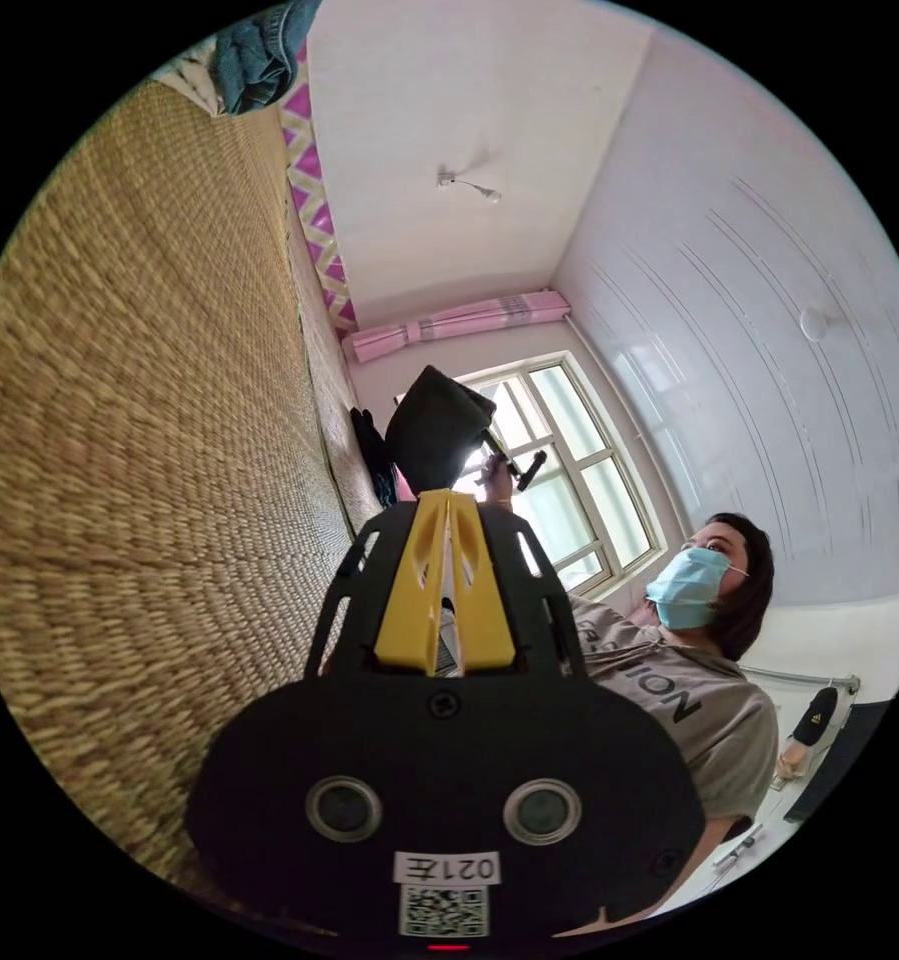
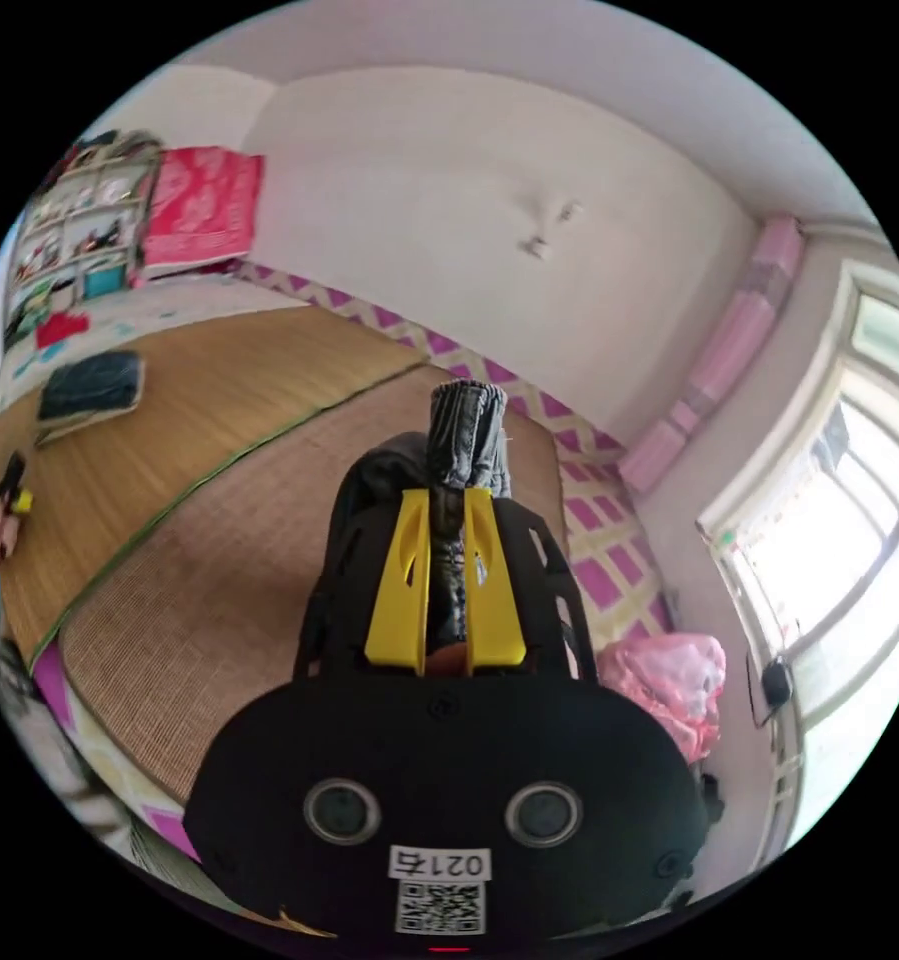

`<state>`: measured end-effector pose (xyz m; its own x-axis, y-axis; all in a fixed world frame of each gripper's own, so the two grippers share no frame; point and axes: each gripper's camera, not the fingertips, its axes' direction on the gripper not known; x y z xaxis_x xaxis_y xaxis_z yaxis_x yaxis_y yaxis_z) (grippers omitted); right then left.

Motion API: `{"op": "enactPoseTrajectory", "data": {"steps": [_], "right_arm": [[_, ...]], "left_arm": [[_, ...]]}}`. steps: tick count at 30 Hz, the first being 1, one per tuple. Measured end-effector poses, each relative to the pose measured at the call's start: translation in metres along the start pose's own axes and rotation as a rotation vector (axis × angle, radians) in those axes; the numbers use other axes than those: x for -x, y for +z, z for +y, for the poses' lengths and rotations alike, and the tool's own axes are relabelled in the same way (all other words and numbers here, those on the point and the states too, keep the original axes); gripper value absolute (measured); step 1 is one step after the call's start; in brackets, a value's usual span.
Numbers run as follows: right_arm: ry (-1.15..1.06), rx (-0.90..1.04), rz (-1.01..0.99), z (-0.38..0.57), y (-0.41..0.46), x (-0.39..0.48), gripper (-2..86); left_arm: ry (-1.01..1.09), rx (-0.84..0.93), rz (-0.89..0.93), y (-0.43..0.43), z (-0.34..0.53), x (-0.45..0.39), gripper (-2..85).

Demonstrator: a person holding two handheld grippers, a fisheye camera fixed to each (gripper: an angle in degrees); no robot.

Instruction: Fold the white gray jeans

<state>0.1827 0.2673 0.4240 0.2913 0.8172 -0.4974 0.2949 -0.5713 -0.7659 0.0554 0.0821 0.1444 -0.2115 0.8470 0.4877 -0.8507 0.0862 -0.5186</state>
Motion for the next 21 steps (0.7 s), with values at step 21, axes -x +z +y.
{"op": "enactPoseTrajectory", "data": {"steps": [21], "right_arm": [[-0.338,0.048,-0.373,0.111,-0.009,0.296,11.9]], "left_arm": [[-0.011,0.01,-0.018,0.032,-0.018,-0.014,-0.9]]}}
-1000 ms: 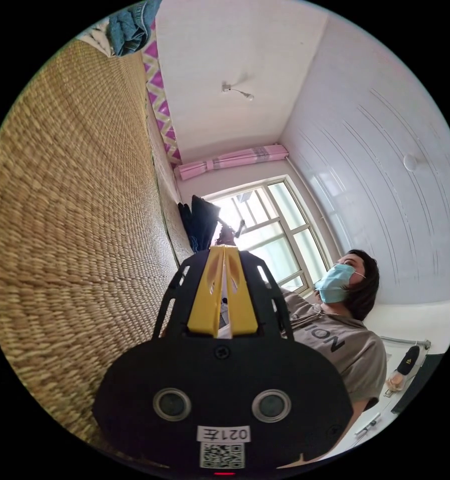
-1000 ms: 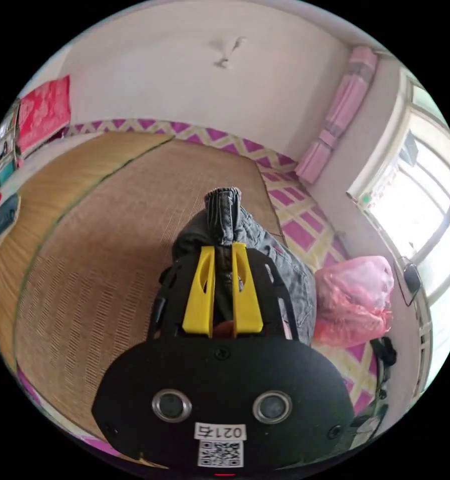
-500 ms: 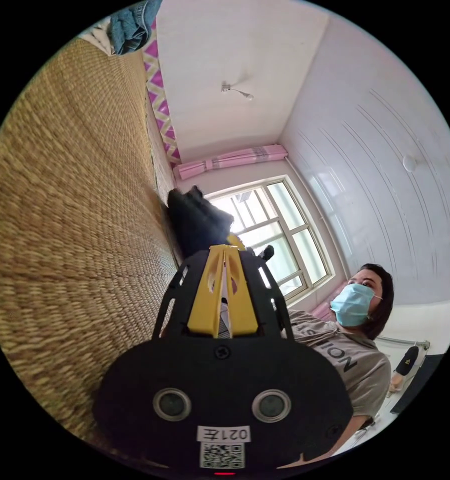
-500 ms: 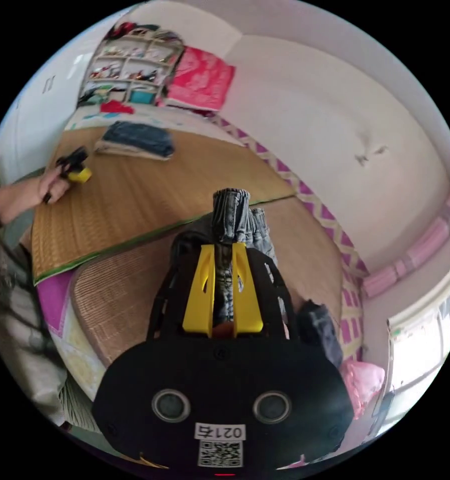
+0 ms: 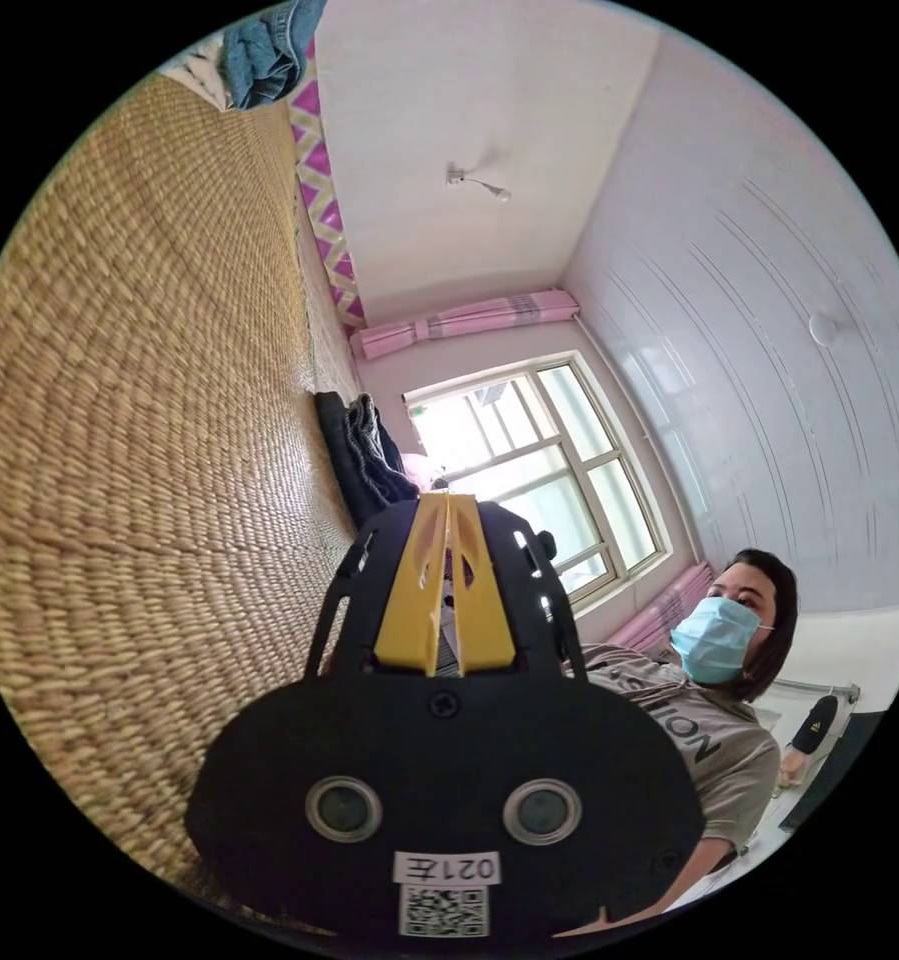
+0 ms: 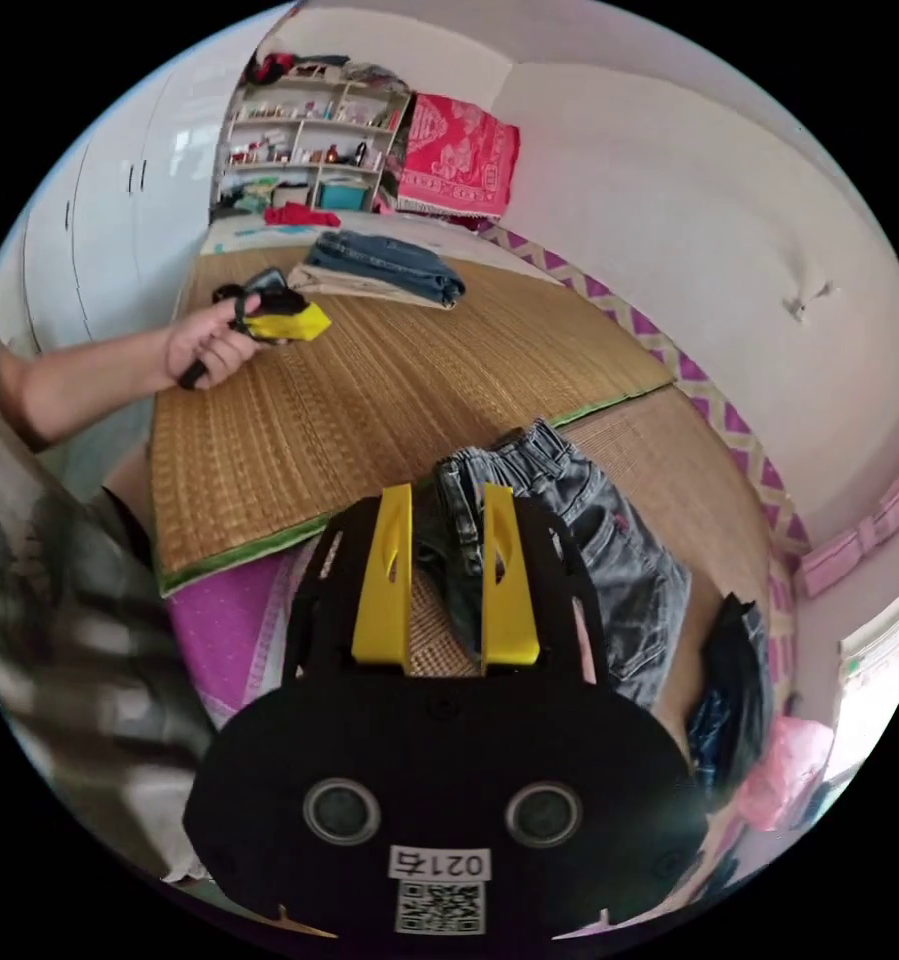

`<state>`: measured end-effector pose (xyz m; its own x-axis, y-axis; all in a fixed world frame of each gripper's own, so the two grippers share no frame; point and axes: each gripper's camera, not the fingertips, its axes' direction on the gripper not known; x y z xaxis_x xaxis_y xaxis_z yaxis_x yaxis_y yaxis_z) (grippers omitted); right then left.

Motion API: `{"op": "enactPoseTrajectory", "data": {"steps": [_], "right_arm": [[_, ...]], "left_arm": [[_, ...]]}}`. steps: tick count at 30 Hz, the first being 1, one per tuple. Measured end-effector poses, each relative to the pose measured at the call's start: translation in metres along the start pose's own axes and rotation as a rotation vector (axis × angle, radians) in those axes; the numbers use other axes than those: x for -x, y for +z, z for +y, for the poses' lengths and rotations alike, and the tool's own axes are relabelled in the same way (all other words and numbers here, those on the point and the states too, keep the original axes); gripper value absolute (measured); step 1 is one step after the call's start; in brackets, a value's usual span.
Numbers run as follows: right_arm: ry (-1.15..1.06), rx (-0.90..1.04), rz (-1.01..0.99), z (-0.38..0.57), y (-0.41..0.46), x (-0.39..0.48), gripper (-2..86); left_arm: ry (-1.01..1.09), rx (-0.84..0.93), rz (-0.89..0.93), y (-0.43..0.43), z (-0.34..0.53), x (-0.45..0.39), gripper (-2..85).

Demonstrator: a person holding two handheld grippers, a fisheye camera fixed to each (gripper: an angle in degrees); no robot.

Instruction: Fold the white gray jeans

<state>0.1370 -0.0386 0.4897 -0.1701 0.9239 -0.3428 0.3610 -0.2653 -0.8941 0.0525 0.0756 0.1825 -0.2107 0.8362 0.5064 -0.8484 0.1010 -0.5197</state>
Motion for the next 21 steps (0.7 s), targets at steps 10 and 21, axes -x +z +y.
{"op": "enactPoseTrajectory", "data": {"steps": [10,21], "right_arm": [[0.191,-0.035,0.047,0.023,0.023,-0.062,5.6],[0.912,-0.33,0.256,0.291,-0.182,-0.326,4.4]], "left_arm": [[0.003,0.028,-0.028,0.03,0.004,-0.019,-0.9],[0.264,0.304,-0.284,0.242,0.017,-0.114,-0.7]]}}
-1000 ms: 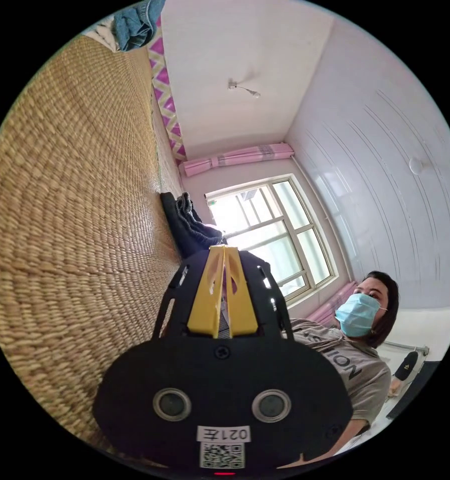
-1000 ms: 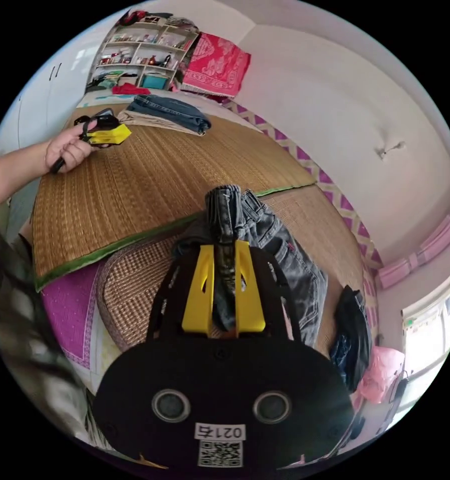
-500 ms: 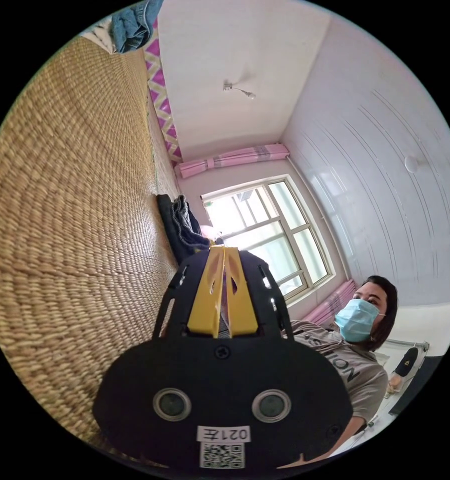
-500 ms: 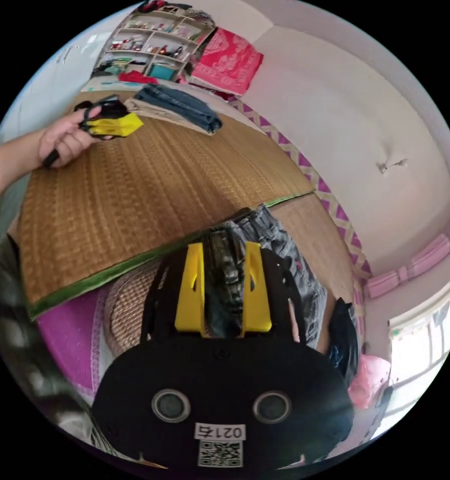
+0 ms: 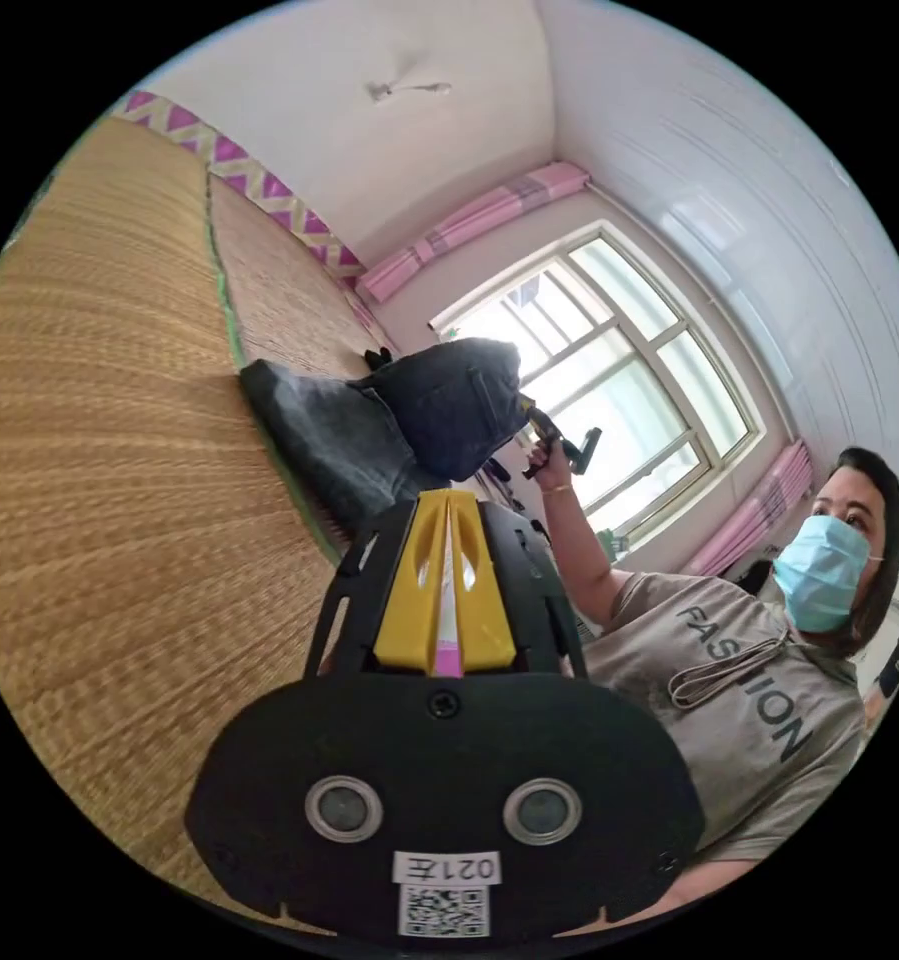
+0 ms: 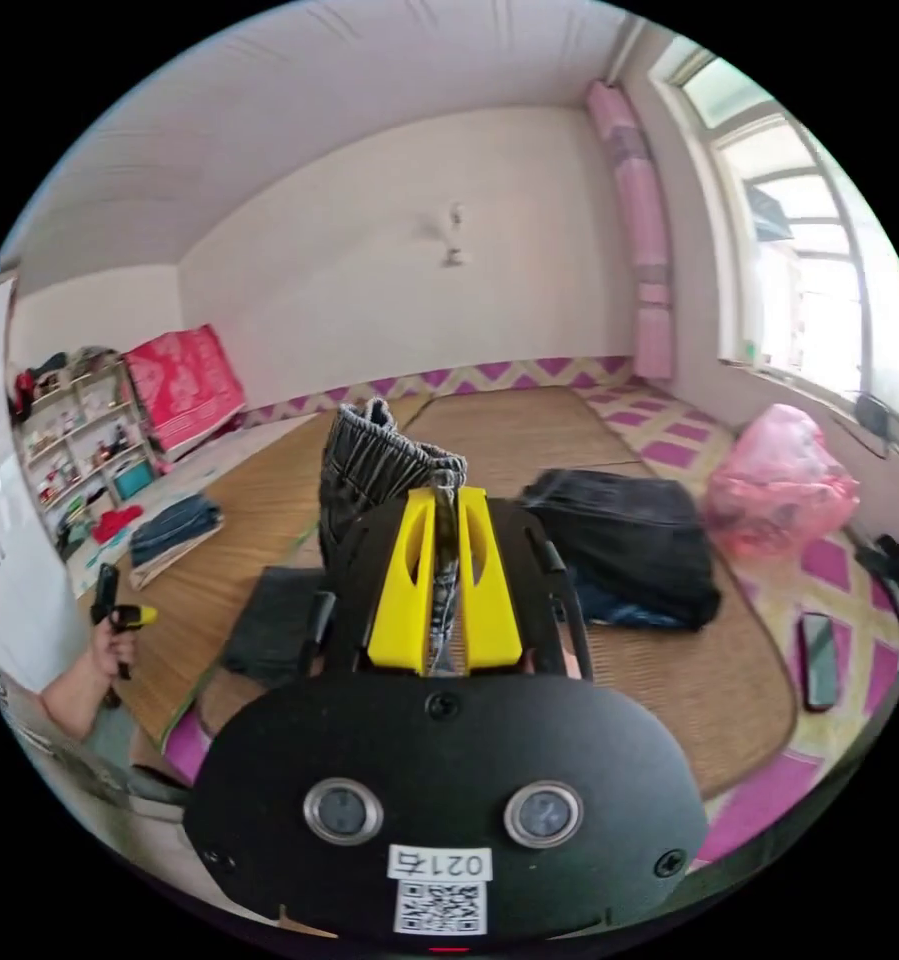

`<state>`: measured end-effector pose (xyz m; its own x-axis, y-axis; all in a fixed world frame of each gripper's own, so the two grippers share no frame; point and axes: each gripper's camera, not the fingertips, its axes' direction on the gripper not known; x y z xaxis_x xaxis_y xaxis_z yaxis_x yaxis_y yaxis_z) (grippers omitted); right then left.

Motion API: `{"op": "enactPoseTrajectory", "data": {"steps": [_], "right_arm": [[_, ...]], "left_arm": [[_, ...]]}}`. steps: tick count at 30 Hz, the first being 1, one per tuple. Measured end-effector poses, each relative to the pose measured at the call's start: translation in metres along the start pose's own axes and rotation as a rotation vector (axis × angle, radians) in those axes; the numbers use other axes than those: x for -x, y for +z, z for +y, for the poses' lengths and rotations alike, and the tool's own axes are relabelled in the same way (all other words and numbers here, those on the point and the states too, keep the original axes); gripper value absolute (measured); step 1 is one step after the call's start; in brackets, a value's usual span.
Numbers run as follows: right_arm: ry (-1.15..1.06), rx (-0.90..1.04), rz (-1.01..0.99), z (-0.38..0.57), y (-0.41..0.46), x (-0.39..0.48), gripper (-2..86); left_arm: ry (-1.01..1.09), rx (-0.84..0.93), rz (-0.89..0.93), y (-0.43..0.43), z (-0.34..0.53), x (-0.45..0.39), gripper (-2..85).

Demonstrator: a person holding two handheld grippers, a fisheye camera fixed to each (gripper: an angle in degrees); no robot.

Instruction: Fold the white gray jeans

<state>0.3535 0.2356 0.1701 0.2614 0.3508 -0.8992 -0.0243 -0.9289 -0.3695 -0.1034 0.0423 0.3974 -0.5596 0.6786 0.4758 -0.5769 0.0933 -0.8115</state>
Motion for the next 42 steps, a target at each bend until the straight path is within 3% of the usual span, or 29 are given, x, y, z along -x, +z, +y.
{"op": "enactPoseTrajectory", "data": {"steps": [4,6,8,15,18,21,25,29,34,37,42], "right_arm": [[0.107,0.098,0.148,-0.005,0.016,-0.103,6.1],[0.183,0.249,0.213,0.009,0.039,-0.159,9.3],[0.185,0.277,0.189,0.028,0.042,-0.175,10.5],[0.004,0.266,0.002,0.126,0.047,-0.114,10.4],[-0.027,0.279,-0.075,0.156,0.053,-0.087,9.7],[-0.11,0.226,0.004,0.164,0.043,-0.064,8.2],[-0.1,0.245,-0.039,0.168,0.043,-0.064,8.3],[-0.09,0.249,-0.045,0.17,0.039,-0.067,8.5],[-0.086,0.235,-0.048,0.174,0.032,-0.066,8.1],[-0.076,0.225,-0.046,0.175,0.028,-0.066,7.9],[-0.069,0.229,-0.043,0.175,0.025,-0.061,7.7]], "left_arm": [[0.005,0.097,-0.032,0.081,-0.026,-0.017,0.5],[0.048,0.162,-0.128,0.127,-0.041,-0.034,6.5],[0.118,0.215,-0.238,0.157,-0.05,-0.053,9.5],[0.425,0.403,-0.484,0.278,-0.072,-0.12,10.1],[0.461,0.499,-0.563,0.338,-0.075,-0.125,10.8],[0.468,0.515,-0.677,0.373,-0.075,-0.123,11.0],[0.451,0.501,-0.76,0.387,-0.075,-0.116,10.9],[0.466,0.474,-0.794,0.376,-0.071,-0.115,8.1],[0.261,0.323,-0.597,0.311,-0.081,-0.09,-0.1],[0.139,0.139,-0.453,0.239,-0.087,-0.084,-0.8],[0.099,-0.247,-0.346,0.017,-0.069,-0.113,-1.0]]}}
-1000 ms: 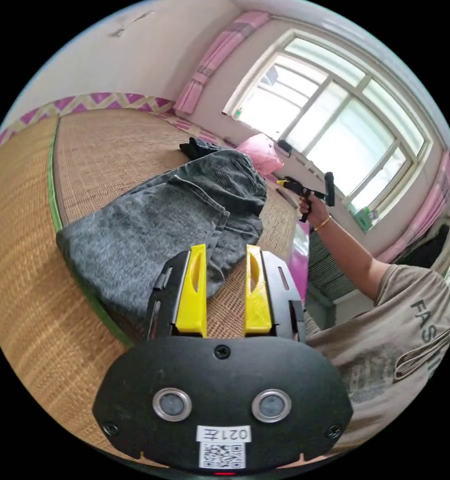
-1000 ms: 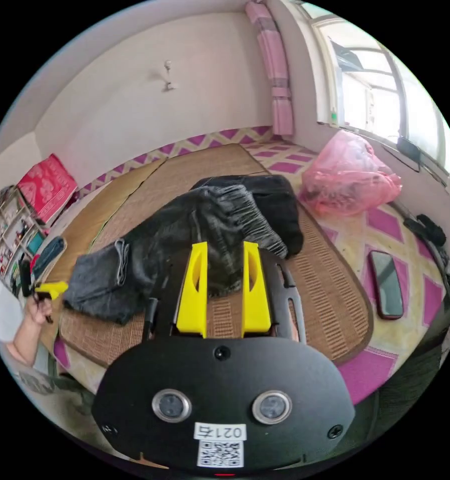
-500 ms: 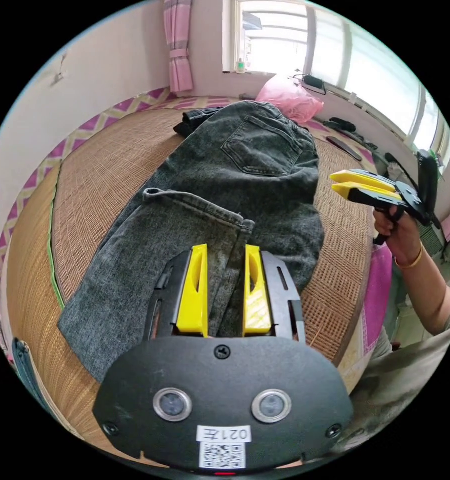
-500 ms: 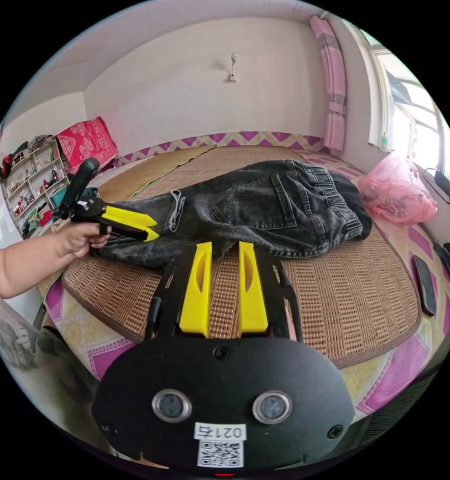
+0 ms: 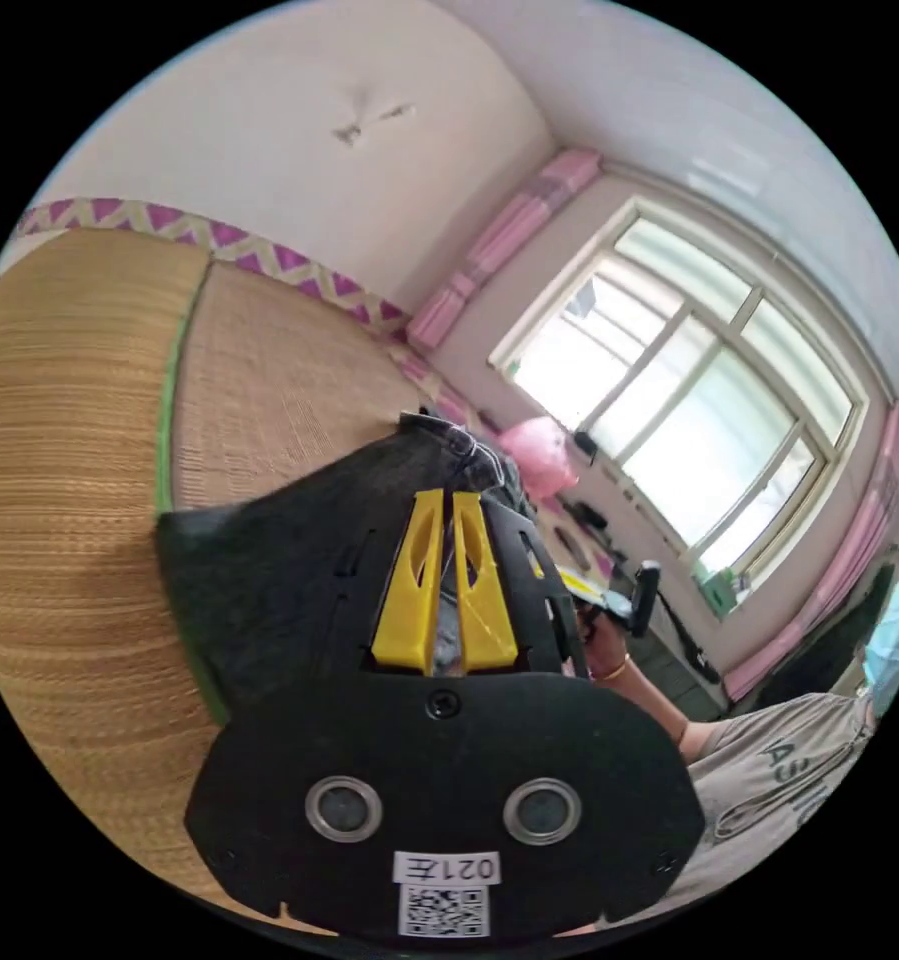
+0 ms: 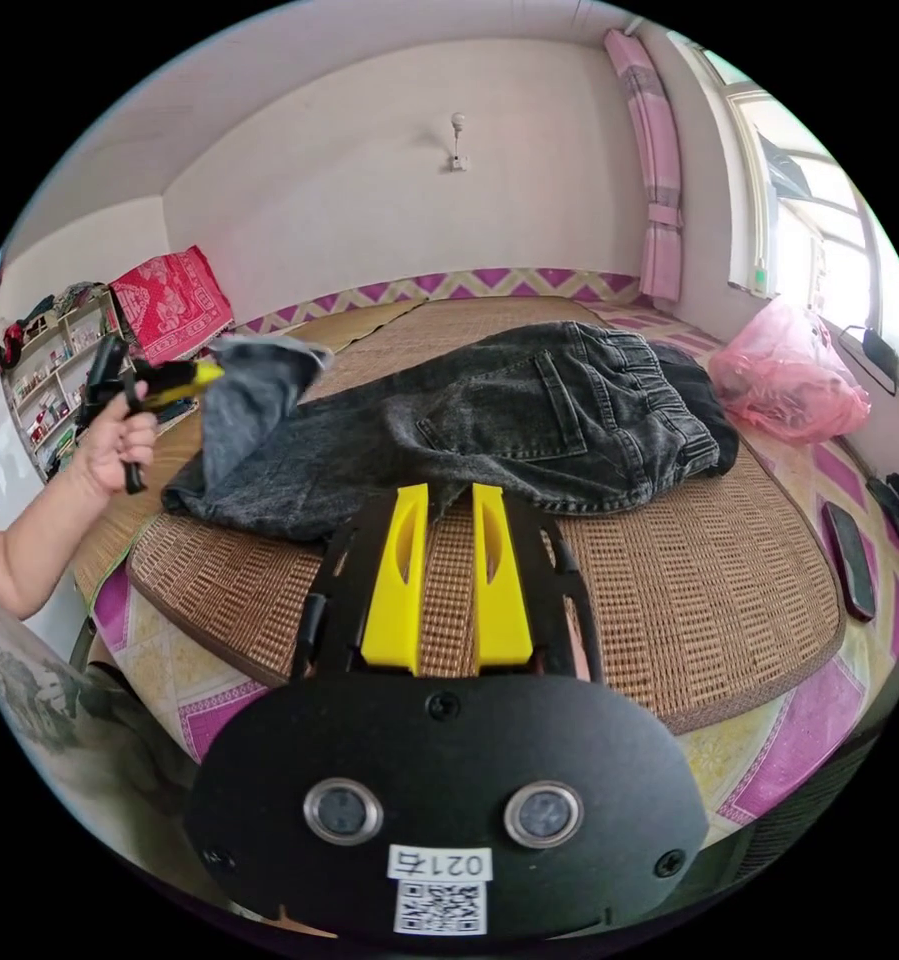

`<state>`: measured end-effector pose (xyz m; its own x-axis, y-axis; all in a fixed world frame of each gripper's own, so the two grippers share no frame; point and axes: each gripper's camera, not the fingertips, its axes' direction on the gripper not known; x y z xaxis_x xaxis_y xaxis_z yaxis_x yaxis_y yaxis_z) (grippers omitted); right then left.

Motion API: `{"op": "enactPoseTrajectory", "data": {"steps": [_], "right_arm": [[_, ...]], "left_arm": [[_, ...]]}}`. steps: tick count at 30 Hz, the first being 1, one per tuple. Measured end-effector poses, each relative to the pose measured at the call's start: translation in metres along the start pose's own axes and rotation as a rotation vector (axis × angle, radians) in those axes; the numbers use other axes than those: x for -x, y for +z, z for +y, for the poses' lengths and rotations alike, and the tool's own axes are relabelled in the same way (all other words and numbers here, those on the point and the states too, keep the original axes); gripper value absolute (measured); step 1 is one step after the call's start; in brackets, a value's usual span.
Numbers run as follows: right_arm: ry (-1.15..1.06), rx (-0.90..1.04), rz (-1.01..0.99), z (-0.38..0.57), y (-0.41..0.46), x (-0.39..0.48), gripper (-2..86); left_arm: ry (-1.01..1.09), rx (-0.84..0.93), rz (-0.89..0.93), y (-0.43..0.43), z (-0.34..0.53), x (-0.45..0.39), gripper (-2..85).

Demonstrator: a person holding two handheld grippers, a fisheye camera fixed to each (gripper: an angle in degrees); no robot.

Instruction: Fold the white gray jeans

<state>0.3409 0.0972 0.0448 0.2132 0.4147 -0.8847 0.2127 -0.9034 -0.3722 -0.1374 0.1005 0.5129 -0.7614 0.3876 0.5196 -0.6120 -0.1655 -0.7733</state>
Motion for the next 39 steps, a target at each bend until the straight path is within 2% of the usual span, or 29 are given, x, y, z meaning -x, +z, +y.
{"op": "enactPoseTrajectory", "data": {"steps": [5,6,9,12,14,22,32,37,39], "right_arm": [[0.005,0.0,-0.001,-0.001,-0.002,0.006,7.4],[0.007,0.001,0.001,-0.002,-0.002,0.008,7.4],[0.01,0.007,0.011,-0.005,-0.002,0.015,7.2],[0.014,0.037,0.024,-0.01,0.002,0.022,7.2],[0.022,0.062,0.027,-0.015,0.006,0.025,7.2],[0.1,0.093,-0.026,-0.027,0.001,0.046,7.7],[-0.145,0.115,0.0,-0.111,0.011,0.127,7.9],[-0.451,0.16,0.062,-0.181,0.061,0.178,8.2],[-0.622,0.156,0.157,-0.215,0.092,0.193,7.8]], "left_arm": [[-0.122,-0.23,-0.203,-0.207,0.013,0.075,-1.0],[-0.192,-0.245,-0.262,-0.243,0.027,0.104,-1.0],[-0.43,-0.251,-0.286,-0.299,0.076,0.19,-1.0],[-0.676,-0.249,-0.246,-0.32,0.128,0.269,-1.0],[-0.748,-0.259,-0.201,-0.323,0.148,0.299,-1.0],[-0.714,-0.228,-0.209,-0.337,0.12,0.33,-1.0],[-0.748,-0.267,-0.299,-0.359,0.1,0.378,-1.0],[-0.713,-0.304,-0.266,-0.362,0.099,0.371,-0.9],[-0.65,-0.284,-0.326,-0.368,0.096,0.344,-0.8]]}}
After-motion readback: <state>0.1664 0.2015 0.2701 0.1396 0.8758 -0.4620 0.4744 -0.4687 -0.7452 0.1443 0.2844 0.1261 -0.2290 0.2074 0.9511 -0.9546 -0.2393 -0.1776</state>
